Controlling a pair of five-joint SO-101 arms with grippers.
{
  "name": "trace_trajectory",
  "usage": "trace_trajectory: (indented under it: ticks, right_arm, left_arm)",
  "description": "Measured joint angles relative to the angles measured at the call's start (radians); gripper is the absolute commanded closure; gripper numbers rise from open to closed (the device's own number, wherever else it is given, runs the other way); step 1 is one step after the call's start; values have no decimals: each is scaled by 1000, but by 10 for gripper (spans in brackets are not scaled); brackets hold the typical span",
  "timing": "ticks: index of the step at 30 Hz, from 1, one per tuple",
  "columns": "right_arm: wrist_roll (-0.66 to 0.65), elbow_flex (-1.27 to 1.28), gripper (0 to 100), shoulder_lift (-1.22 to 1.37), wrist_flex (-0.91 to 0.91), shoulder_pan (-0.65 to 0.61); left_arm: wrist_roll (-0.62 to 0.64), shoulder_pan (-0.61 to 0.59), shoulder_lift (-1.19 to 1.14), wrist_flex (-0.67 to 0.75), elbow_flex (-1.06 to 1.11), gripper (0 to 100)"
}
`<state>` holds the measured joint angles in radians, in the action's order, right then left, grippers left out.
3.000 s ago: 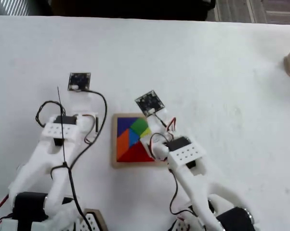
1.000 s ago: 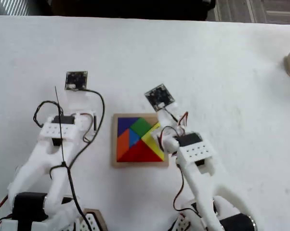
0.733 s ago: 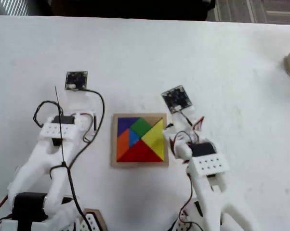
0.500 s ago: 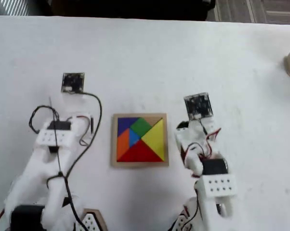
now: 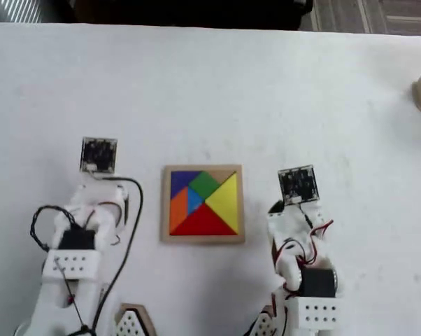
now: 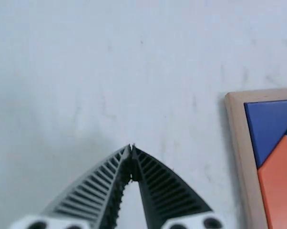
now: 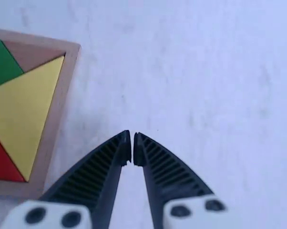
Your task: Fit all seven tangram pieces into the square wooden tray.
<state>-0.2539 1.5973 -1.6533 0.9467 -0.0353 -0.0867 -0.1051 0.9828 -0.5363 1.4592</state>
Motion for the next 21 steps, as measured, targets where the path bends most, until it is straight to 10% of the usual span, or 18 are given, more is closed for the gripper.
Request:
trace_trajectory:
  ticks: [9,21]
  right_arm:
    - [-126,66,978,-130,201,0]
    - [-135,84,979,-130,310,9]
  left_arm:
    - [0,-5,296,-2,238,976]
    - [0,-74,638,-479,245,976]
